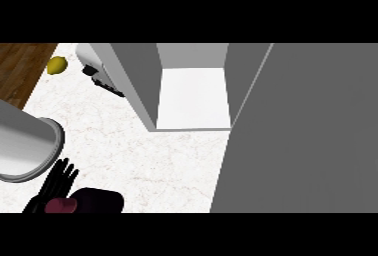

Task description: Pick up the wine, place it into the cabinet and close the cabinet

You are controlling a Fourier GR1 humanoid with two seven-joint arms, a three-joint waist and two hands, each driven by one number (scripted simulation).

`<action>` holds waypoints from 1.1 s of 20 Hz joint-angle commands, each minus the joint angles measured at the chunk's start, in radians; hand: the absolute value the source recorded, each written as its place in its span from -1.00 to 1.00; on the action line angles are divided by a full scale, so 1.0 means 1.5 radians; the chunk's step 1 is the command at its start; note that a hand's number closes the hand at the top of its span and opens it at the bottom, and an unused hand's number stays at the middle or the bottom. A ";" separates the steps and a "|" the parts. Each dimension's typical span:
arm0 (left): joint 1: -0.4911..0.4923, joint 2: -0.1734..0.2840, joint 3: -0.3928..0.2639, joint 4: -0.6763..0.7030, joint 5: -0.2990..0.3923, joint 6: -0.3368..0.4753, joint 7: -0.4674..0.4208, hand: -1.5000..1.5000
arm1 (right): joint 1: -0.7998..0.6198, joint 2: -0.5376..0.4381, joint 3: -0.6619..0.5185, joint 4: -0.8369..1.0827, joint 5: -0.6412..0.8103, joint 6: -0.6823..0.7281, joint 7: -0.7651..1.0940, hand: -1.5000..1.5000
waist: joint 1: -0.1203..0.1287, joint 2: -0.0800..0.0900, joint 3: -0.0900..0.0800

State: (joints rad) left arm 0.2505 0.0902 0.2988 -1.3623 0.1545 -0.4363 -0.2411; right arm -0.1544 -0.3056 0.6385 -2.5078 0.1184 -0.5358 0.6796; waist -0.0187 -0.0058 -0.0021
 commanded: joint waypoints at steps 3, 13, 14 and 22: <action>-0.028 0.013 0.003 0.108 0.021 -0.055 -0.024 -1.00 | 0.056 -0.044 0.010 -0.137 0.069 -0.001 0.034 -1.00 | -0.002 0.000 0.000; -0.087 0.015 -0.007 0.189 0.000 -0.058 -0.067 -1.00 | 0.011 -0.033 0.034 -0.096 0.101 -0.029 0.044 -1.00 | 0.004 0.001 0.000; -0.061 -0.012 -0.022 0.155 -0.012 -0.041 -0.078 -1.00 | 0.051 -0.059 0.044 -0.134 0.103 -0.036 0.020 -1.00 | -0.001 -0.001 0.001; -0.104 -0.026 -0.010 0.247 -0.005 -0.036 -0.142 1.00 | 0.068 -0.080 0.033 -0.113 0.076 -0.032 -0.017 -1.00 | 0.003 0.001 0.001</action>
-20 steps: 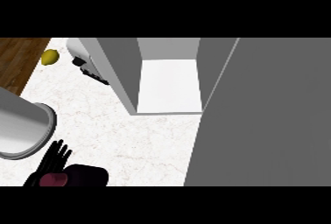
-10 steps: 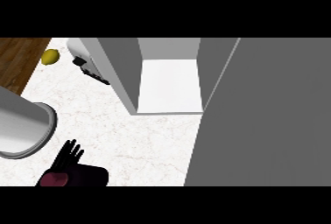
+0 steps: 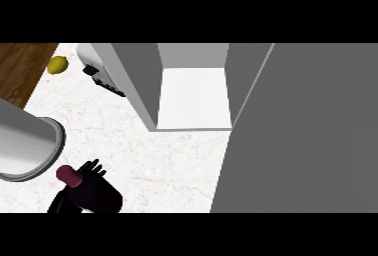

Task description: Pick up the wine, place it into the cabinet and close the cabinet

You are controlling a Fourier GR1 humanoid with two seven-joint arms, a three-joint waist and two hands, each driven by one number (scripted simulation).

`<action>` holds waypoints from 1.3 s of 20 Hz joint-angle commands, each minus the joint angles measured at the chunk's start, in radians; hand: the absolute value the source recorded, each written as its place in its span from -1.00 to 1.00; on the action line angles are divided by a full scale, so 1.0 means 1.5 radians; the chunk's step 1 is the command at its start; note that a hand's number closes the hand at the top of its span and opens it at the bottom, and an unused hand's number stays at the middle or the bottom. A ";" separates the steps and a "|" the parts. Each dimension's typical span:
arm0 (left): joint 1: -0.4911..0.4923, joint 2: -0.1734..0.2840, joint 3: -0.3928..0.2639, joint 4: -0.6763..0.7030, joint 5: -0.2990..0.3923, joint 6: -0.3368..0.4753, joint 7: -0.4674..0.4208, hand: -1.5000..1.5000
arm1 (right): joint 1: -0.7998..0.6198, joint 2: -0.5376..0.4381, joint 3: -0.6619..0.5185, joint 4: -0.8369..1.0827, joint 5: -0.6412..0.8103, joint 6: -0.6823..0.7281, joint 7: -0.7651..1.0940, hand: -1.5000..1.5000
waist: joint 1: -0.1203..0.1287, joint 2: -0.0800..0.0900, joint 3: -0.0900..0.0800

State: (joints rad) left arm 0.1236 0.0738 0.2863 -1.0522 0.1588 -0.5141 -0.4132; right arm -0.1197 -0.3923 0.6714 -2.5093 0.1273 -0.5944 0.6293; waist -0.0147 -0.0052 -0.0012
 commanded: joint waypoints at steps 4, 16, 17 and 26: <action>0.005 -0.024 -0.014 -0.033 0.006 0.015 0.004 1.00 | 0.001 -0.030 -0.012 -0.141 0.072 0.000 0.077 -1.00 | 0.002 -0.001 0.000; -0.118 -0.002 -0.032 0.033 -0.096 0.098 -0.151 1.00 | 0.036 -0.040 0.012 -0.100 0.032 -0.010 0.001 -1.00 | -0.003 0.001 0.000; -0.114 0.015 -0.020 0.063 -0.095 0.083 -0.187 1.00 | 0.036 -0.031 0.069 -0.115 0.091 -0.029 0.023 -1.00 | -0.009 -0.001 -0.001; -0.129 -0.014 -0.079 0.037 -0.092 0.038 -0.162 1.00 | -0.003 -0.032 -0.008 -0.095 0.051 -0.024 0.042 -1.00 | 0.005 0.001 0.000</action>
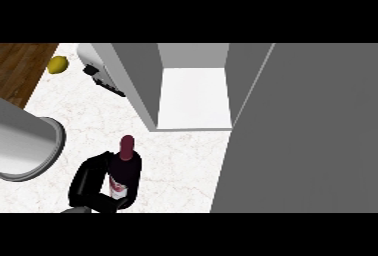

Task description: Pick up the wine, place it into the cabinet and close the cabinet

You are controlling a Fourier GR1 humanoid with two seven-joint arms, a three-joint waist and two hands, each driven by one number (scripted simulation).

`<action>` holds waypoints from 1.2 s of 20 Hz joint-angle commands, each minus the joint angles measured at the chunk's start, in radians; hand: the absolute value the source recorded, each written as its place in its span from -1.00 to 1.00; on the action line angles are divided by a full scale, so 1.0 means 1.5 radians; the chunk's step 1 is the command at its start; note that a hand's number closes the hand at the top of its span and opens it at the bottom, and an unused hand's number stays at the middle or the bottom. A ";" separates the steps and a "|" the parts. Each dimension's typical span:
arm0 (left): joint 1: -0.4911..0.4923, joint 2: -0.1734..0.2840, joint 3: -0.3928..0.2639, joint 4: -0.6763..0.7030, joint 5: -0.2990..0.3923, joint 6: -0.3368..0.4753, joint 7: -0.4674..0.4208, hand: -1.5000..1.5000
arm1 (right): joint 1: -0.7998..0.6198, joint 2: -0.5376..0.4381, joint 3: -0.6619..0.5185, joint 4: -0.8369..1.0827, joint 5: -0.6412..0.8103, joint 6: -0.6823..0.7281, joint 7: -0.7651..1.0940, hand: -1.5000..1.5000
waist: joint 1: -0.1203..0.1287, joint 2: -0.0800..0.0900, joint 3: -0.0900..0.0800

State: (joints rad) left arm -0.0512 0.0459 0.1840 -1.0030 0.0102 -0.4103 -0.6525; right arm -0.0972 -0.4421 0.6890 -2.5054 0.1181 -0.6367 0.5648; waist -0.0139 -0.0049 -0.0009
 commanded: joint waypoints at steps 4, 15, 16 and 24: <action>0.033 -0.029 -0.040 -0.097 0.029 -0.018 0.039 1.00 | 0.072 -0.038 0.019 -0.141 0.052 0.001 0.006 -1.00 | 0.002 -0.002 0.001; 0.040 -0.030 -0.238 -0.279 0.118 0.143 0.204 1.00 | 0.069 -0.050 0.007 -0.133 0.034 -0.017 -0.005 -1.00 | -0.001 -0.001 0.000; 0.106 -0.031 -0.257 -0.283 0.098 0.141 0.163 1.00 | 0.117 -0.049 0.044 -0.104 0.058 -0.015 -0.073 -1.00 | 0.003 0.000 0.001; 0.039 -0.031 -0.295 -0.295 0.079 0.289 0.171 1.00 | 0.144 -0.090 0.059 -0.157 0.044 -0.024 -0.072 -1.00 | -0.006 -0.001 0.000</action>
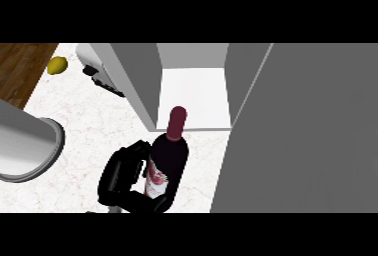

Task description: Pick up the wine, place it into the cabinet and close the cabinet

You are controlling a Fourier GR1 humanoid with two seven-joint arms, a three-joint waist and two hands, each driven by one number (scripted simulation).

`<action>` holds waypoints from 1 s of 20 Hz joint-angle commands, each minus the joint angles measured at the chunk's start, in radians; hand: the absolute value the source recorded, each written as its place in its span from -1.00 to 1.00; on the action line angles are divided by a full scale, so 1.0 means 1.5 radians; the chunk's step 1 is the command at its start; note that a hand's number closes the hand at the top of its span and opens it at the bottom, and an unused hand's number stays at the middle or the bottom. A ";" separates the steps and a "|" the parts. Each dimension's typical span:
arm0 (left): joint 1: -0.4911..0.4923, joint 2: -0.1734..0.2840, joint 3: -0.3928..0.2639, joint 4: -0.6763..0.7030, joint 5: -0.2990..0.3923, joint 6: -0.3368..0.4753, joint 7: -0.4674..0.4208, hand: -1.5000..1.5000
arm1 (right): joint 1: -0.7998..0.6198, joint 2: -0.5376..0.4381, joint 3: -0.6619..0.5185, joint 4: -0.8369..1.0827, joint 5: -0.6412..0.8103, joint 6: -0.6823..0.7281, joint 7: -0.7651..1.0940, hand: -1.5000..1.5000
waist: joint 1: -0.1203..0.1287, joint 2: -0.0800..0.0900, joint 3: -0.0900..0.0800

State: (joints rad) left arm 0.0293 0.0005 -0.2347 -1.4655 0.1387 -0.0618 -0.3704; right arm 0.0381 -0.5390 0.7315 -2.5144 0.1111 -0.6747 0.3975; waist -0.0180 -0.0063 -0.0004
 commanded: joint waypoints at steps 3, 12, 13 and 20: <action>-0.086 0.000 -0.018 -0.001 -0.002 0.125 0.046 1.00 | 0.037 -0.020 0.008 -0.125 0.028 0.004 0.029 -1.00 | -0.001 0.001 0.000; -0.194 0.000 0.005 0.082 -0.038 0.164 0.065 1.00 | 0.059 -0.054 -0.024 -0.157 0.003 0.000 0.018 -1.00 | -0.005 0.002 0.000; -0.191 0.006 0.022 0.135 -0.035 0.143 0.024 1.00 | 0.054 -0.055 -0.007 -0.156 0.012 0.004 0.029 -1.00 | -0.006 0.003 -0.001; -0.309 0.000 0.011 0.222 -0.009 0.176 0.050 1.00 | 0.074 -0.067 -0.054 -0.158 -0.044 0.021 -0.004 -1.00 | -0.010 0.004 0.000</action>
State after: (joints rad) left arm -0.3536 0.0035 -0.2071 -1.1971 0.1071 0.1680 -0.3164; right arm 0.0876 -0.5999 0.6687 -2.5126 0.0800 -0.6589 0.3115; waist -0.0279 -0.0011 -0.0004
